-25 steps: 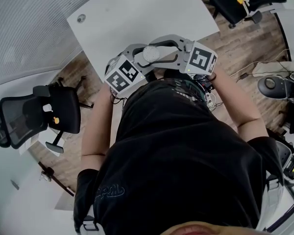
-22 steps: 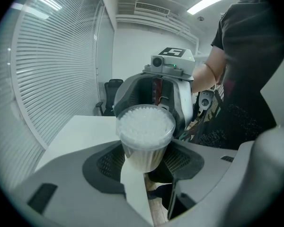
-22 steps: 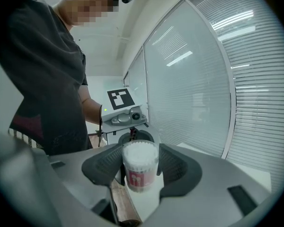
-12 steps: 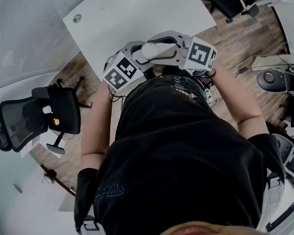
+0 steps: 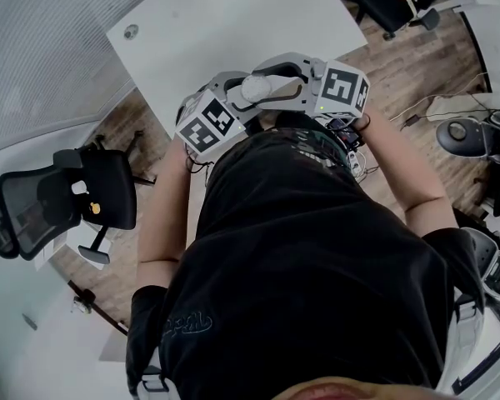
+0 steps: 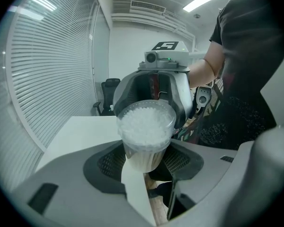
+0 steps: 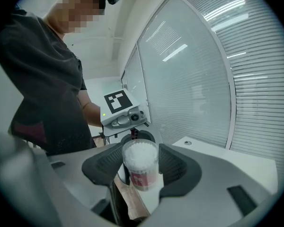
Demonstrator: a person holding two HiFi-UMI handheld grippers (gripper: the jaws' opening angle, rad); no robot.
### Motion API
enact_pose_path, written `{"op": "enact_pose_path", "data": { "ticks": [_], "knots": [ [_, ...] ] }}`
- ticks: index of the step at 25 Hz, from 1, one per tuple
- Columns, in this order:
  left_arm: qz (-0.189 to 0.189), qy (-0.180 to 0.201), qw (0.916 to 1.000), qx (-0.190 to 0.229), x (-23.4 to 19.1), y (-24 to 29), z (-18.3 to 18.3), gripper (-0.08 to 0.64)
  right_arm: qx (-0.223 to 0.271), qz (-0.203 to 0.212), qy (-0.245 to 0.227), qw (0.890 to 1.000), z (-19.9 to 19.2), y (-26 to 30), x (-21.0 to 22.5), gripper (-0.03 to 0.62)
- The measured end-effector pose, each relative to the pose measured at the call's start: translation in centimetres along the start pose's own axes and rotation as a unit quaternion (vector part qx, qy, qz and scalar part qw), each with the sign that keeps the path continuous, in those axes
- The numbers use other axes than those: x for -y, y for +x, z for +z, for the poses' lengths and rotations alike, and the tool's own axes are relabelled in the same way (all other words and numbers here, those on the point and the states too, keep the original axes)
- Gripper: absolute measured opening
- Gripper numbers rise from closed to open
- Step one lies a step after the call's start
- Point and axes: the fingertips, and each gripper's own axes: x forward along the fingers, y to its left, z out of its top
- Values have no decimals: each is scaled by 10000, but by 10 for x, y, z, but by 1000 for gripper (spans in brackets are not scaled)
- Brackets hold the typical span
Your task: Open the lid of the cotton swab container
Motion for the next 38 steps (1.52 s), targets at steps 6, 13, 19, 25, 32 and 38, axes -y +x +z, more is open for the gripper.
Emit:
{"op": "enact_pose_path", "data": {
  "ticks": [6,13,19,25,32,38],
  "knots": [
    [-76,-88,9999,-27,-3,1,-5,252,-17,-65,4,10000,-2,3,4,250],
    [-217,-68,9997,32,-4,-3,-4,253,44,-89,23,9999,3,5,7,253],
    [-329,-26,9994,116,-6,-3,0,254,44,-65,32,10000,9,4,9,253],
    [-372,-11,9992,156,-10,-6,2,255,110,-77,34,9999,17,3,13,253],
    [-468,-2,9989,98,-9,-6,-2,255,236,-99,10,9997,23,5,14,253],
    [-588,105,9982,-70,-1,1,-10,256,440,-212,-68,9988,39,-1,21,250]
  ]
}}
